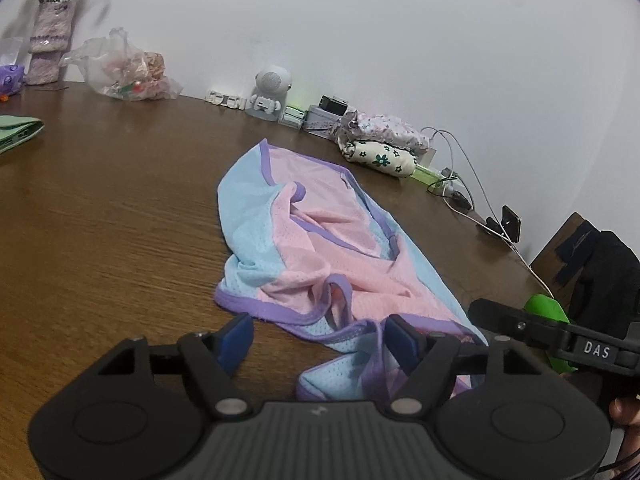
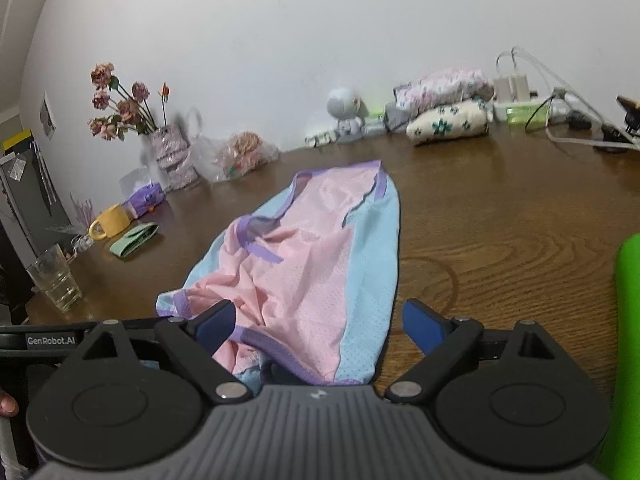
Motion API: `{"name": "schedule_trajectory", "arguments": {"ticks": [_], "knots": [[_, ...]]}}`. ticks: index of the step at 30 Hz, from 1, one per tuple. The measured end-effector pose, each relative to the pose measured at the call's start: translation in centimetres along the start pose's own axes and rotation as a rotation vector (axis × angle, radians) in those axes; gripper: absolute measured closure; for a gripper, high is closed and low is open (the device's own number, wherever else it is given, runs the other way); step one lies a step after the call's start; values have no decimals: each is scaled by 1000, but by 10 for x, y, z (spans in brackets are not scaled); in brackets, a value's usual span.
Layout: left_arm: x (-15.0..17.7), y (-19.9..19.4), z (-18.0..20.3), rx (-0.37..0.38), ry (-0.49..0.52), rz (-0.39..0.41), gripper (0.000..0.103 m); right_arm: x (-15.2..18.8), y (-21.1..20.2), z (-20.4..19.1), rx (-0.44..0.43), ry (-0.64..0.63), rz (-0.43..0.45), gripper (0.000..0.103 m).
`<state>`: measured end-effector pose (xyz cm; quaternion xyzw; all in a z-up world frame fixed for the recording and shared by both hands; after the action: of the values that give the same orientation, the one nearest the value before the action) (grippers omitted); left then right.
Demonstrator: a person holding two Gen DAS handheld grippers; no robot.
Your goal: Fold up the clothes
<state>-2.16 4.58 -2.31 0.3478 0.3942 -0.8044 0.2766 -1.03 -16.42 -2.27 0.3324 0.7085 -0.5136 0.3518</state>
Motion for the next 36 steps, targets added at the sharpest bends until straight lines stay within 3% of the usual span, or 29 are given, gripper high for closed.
{"name": "schedule_trajectory", "arguments": {"ticks": [14, 26, 29, 31, 36], "knots": [[0, -5, -5, 23, -30, 4, 30, 0, -3, -3, 35, -35, 23, 9], [-4, -3, 17, 62, 5, -9, 30, 0, -2, -3, 30, -38, 19, 9], [-4, -2, 21, 53, 58, -28, 29, 0, -1, -3, 30, -38, 15, 8], [-4, 0, 20, 56, 70, -31, 25, 1, 0, -4, 31, -43, 10, 8], [-3, 7, 17, 71, 81, -32, 24, 1, -1, -5, 32, -42, 16, 8]]}}
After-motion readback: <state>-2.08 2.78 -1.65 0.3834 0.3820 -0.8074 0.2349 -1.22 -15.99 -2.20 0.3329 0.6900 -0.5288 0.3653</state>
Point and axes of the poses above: each gripper's, at about its wrist camera, not at the fingertips, and y roughly the way its jaws point, z to its right, x to its underside, the point moved 8 cm from there along y, roughly the way its jaws point, and after that the axes turned 13 degrees about x, right-handed, at the moved point
